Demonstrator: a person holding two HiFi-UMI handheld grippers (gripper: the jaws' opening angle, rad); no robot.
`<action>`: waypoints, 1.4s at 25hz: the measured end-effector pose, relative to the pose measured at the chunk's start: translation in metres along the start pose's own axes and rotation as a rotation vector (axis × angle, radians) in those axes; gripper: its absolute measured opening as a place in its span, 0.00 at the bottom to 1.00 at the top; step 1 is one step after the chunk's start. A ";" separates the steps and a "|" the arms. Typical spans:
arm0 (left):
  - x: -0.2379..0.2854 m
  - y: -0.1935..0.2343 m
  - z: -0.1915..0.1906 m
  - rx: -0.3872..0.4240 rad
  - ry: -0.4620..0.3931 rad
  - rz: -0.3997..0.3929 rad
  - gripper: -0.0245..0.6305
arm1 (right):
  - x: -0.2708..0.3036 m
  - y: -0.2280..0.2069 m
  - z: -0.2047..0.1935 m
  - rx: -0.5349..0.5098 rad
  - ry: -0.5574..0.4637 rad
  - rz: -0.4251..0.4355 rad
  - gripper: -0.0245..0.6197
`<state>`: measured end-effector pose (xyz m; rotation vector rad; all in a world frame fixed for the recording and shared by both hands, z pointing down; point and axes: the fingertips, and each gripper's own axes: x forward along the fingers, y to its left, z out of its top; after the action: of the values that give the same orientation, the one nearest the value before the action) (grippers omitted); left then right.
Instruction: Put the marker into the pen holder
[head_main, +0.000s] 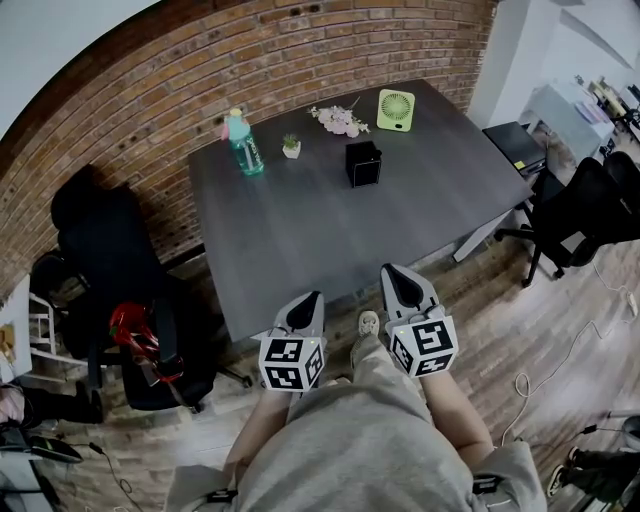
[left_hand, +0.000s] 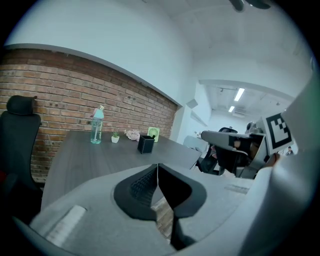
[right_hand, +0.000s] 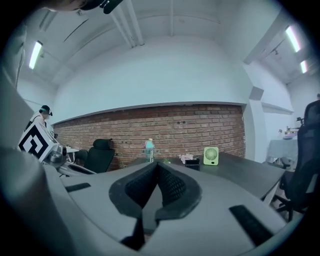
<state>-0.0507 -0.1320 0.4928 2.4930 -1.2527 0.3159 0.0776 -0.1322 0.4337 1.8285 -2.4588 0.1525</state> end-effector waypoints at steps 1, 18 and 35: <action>-0.004 -0.002 -0.001 0.000 -0.002 0.000 0.07 | -0.005 0.004 0.000 -0.007 -0.002 0.003 0.04; -0.040 -0.030 -0.014 0.010 -0.017 -0.013 0.07 | -0.051 0.033 -0.004 -0.019 -0.022 0.034 0.04; -0.044 -0.026 -0.019 -0.002 -0.014 -0.012 0.07 | -0.054 0.033 -0.005 0.011 -0.042 0.014 0.04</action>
<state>-0.0566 -0.0779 0.4904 2.5041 -1.2422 0.2948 0.0614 -0.0706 0.4312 1.8383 -2.5039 0.1305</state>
